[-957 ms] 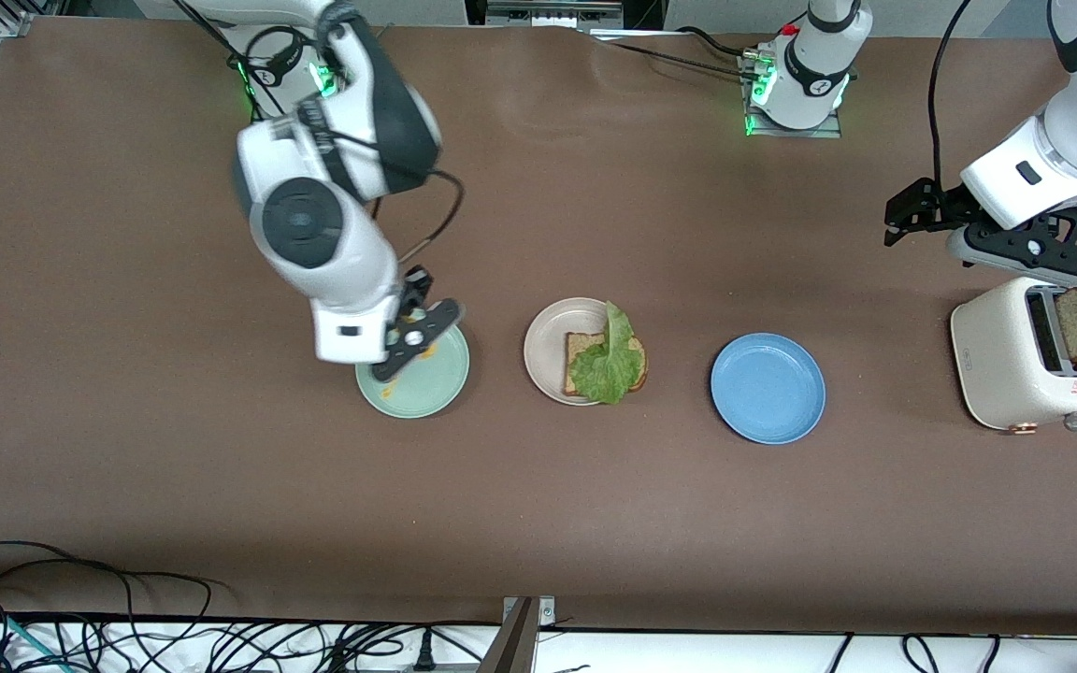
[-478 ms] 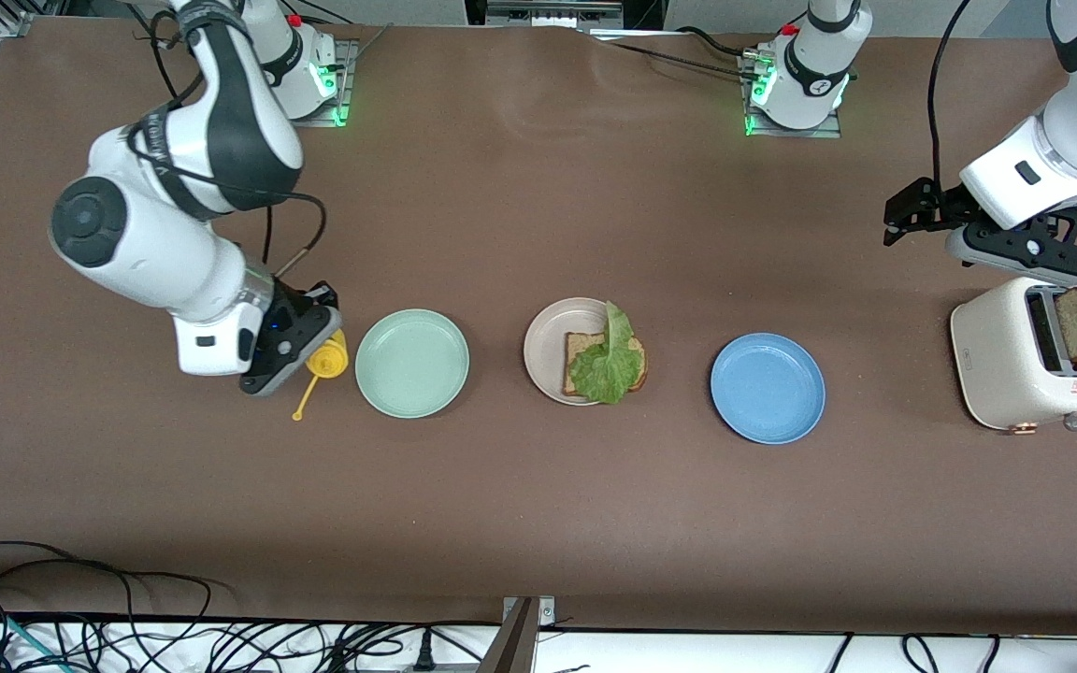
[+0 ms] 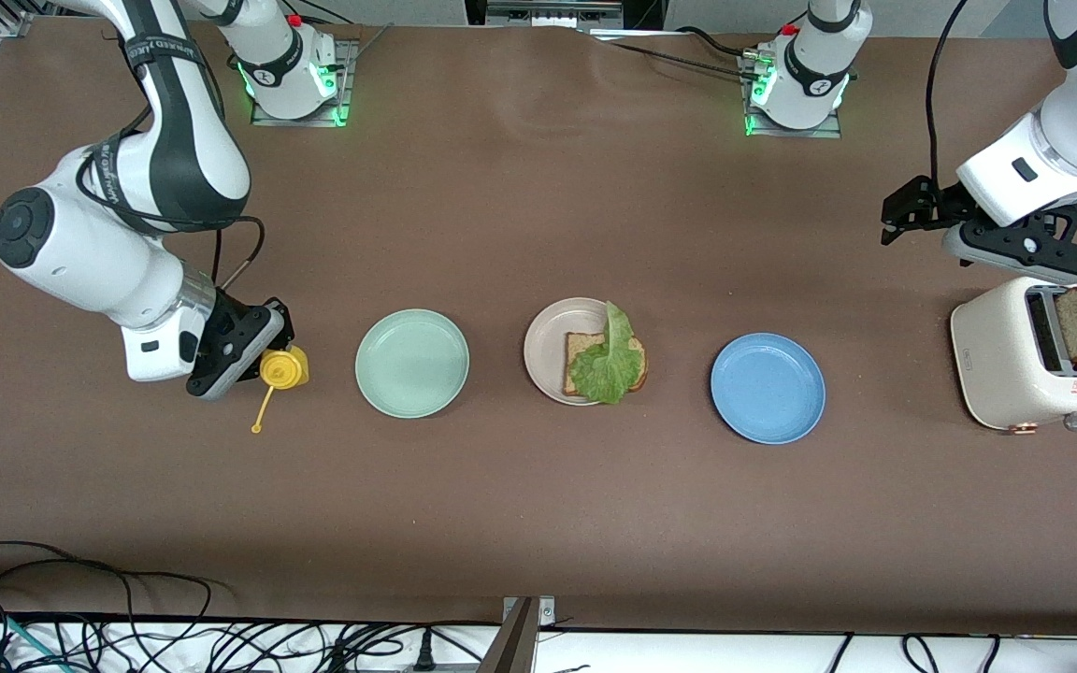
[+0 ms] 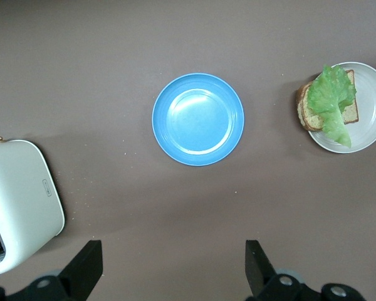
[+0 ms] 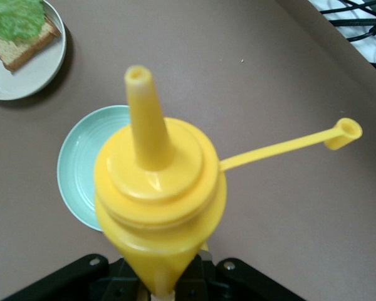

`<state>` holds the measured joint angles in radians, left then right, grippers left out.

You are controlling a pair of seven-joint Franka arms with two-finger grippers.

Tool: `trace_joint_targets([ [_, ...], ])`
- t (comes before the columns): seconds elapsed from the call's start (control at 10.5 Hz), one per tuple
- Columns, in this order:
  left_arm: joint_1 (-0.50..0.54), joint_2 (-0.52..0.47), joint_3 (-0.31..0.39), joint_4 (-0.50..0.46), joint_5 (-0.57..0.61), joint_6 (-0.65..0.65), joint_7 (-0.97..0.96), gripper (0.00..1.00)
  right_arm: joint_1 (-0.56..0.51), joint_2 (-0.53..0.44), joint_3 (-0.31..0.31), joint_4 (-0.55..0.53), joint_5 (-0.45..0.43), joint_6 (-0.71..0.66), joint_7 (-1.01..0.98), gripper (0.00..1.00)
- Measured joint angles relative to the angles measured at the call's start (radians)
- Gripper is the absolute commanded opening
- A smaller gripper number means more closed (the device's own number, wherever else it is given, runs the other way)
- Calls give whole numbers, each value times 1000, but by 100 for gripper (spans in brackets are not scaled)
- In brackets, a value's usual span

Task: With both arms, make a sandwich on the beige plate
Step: 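Carry the yellow bottle past the green plate with the right gripper, then lower the bottle onto the table and open the right gripper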

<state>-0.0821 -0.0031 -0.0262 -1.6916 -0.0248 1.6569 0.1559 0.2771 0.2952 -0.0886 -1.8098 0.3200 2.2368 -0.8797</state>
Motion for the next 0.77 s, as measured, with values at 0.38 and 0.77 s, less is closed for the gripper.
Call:
trace_joint_targets([
  [0.38,0,0,0,0,0,0,0,100,-77,-38,66,-106,36,104,-113,12],
  [0.77,0,0,0,1,0,0,0,100,-131,-5,85,-145,190,170,-334,12],
])
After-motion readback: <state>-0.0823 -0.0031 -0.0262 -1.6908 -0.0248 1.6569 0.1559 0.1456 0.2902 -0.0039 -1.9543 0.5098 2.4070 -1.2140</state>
